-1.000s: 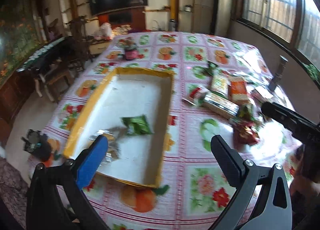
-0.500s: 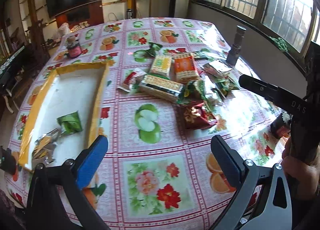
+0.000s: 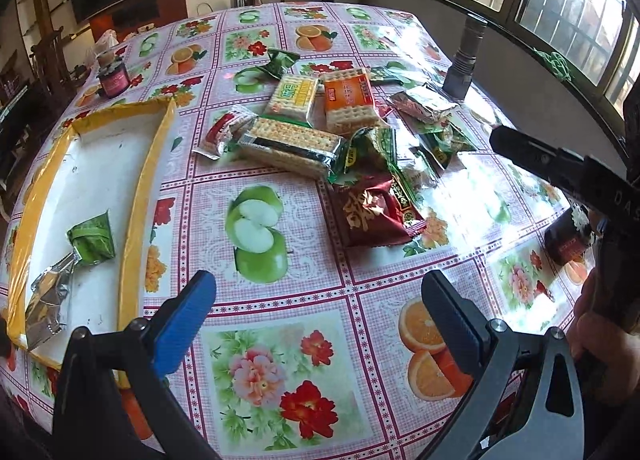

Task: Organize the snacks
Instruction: 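Move both tools over the snack pile beside the tray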

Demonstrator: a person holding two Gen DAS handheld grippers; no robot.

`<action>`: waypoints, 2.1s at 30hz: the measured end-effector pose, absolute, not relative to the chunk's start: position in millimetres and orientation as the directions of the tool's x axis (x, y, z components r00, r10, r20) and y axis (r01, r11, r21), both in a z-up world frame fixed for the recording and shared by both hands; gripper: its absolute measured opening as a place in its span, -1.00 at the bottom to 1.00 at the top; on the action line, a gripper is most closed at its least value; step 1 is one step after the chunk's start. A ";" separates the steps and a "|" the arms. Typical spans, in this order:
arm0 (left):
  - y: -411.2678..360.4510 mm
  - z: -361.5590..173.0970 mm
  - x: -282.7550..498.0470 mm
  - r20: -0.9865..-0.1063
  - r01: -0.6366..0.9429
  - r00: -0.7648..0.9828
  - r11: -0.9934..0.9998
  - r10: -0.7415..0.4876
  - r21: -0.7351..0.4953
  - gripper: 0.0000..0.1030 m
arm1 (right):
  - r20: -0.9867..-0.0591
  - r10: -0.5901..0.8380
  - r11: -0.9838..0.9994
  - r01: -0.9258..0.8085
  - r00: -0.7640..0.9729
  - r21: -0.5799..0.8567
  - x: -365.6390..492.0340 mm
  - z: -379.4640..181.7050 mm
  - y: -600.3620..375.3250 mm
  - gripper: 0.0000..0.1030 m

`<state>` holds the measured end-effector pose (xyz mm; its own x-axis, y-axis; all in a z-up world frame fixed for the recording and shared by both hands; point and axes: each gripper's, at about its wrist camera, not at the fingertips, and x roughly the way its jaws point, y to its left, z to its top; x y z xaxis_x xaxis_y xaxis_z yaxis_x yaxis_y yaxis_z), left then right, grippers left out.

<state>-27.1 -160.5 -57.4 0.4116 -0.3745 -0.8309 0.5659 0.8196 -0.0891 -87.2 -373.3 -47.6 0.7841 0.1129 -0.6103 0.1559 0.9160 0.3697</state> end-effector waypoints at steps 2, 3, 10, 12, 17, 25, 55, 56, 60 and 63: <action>-162.1 -60.8 -23.9 -0.838 0.559 0.406 0.825 -0.365 -0.088 0.99 | -0.617 0.117 0.916 0.156 0.778 0.371 -87.7 -50.1 -373.2 0.40; -163.0 -62.3 -23.3 -0.841 0.558 0.400 0.825 -0.364 -0.091 0.99 | -0.621 0.117 0.916 0.158 0.775 0.370 -88.1 -51.1 -373.6 0.40; -167.0 -65.7 -24.1 -0.848 0.566 0.375 0.817 -0.375 -0.111 0.99 | -0.636 0.123 0.914 0.163 0.762 0.372 -91.0 -57.6 -378.5 0.40; -168.9 -65.7 -24.3 -0.849 0.570 0.372 0.814 -0.376 -0.111 0.99 | -0.638 0.122 0.913 0.167 0.760 0.373 -90.9 -58.6 -379.4 0.40; -167.8 -73.4 -21.1 -0.864 0.557 0.322 0.815 -0.388 -0.159 0.99 | -0.645 0.122 0.912 0.171 0.755 0.373 -91.7 -60.4 -380.6 0.40; -159.1 -80.2 -15.3 -0.847 0.490 0.263 0.820 -0.463 -0.296 0.99 | -0.651 0.118 0.913 0.176 0.750 0.369 -91.7 -60.7 -380.4 0.40; -153.6 -71.7 -15.8 -0.857 0.476 0.409 0.874 -0.315 -0.094 1.00 | -0.657 0.117 0.918 0.172 0.745 0.358 -95.1 -57.5 -374.7 0.40; -153.4 -71.9 -15.9 -0.856 0.477 0.406 0.873 -0.319 -0.099 1.00 | -0.657 0.115 0.918 0.173 0.745 0.357 -95.1 -57.4 -374.3 0.40; -151.3 -71.4 -16.9 -0.854 0.480 0.409 0.872 -0.321 -0.098 1.00 | -0.660 0.110 0.920 0.175 0.743 0.351 -95.3 -59.6 -374.0 0.40; -150.9 -73.8 -17.2 -0.856 0.485 0.404 0.869 -0.323 -0.099 1.00 | -0.667 0.111 0.919 0.179 0.737 0.351 -95.0 -63.4 -375.0 0.40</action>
<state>-17.2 -150.9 -73.8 0.4044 -0.3230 -0.8557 0.4851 0.8689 -0.0988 -95.0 -375.0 -63.4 0.7368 0.1110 -0.6670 0.1794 0.9190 0.3510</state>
